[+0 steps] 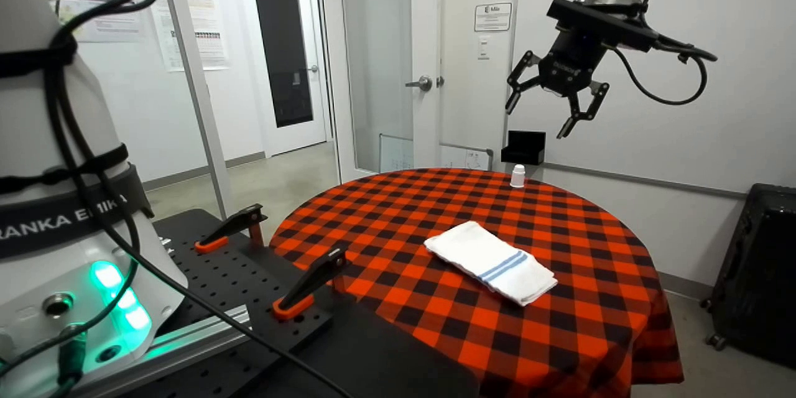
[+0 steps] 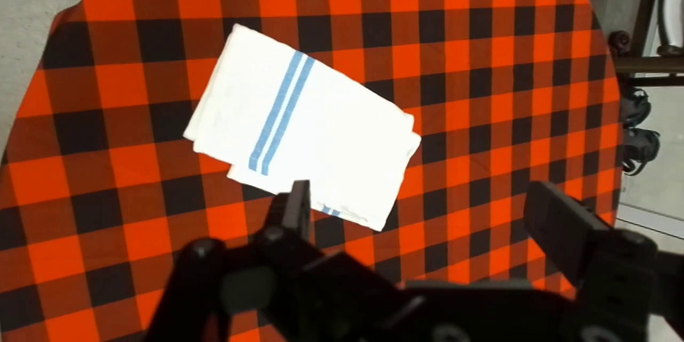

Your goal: Fold the towel on the table

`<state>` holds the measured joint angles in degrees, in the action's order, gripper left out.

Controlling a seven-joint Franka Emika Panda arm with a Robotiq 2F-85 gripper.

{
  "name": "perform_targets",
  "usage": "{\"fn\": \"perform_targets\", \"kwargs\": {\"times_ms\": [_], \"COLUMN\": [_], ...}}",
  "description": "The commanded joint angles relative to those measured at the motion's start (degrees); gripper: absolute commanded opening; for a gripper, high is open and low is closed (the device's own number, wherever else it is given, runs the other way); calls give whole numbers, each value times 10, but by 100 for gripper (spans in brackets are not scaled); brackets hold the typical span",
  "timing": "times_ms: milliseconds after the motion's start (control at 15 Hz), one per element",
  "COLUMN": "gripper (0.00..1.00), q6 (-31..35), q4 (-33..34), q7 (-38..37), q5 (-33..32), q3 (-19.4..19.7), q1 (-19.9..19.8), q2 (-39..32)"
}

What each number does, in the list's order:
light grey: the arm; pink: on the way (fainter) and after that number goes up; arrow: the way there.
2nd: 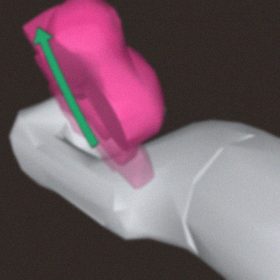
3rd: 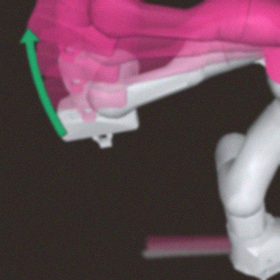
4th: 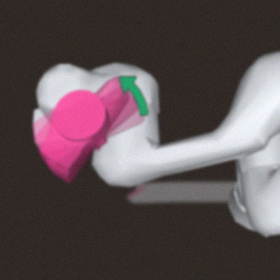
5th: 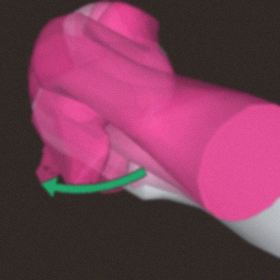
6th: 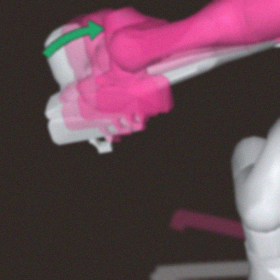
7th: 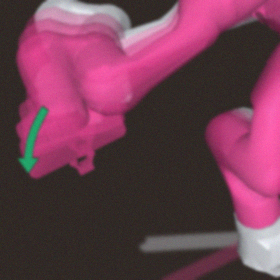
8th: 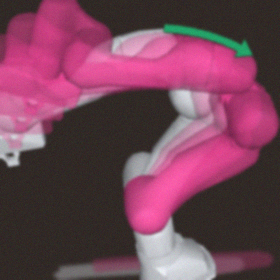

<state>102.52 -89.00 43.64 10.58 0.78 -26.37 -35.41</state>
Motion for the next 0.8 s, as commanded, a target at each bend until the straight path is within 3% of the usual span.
{"fn": "perform_targets", "kwargs": {"times_ms": [0,200,400,733], "gripper": [100,100,100,100], "q6": [9,19,47,33], "q4": [-89,-115,-120,-94], "q7": [47,80,51,51], "q5": [12,1,34,36], "q3": [10,26,47,73], "q1": [6,11,8,9], "q2": [87,124,143,134]}}
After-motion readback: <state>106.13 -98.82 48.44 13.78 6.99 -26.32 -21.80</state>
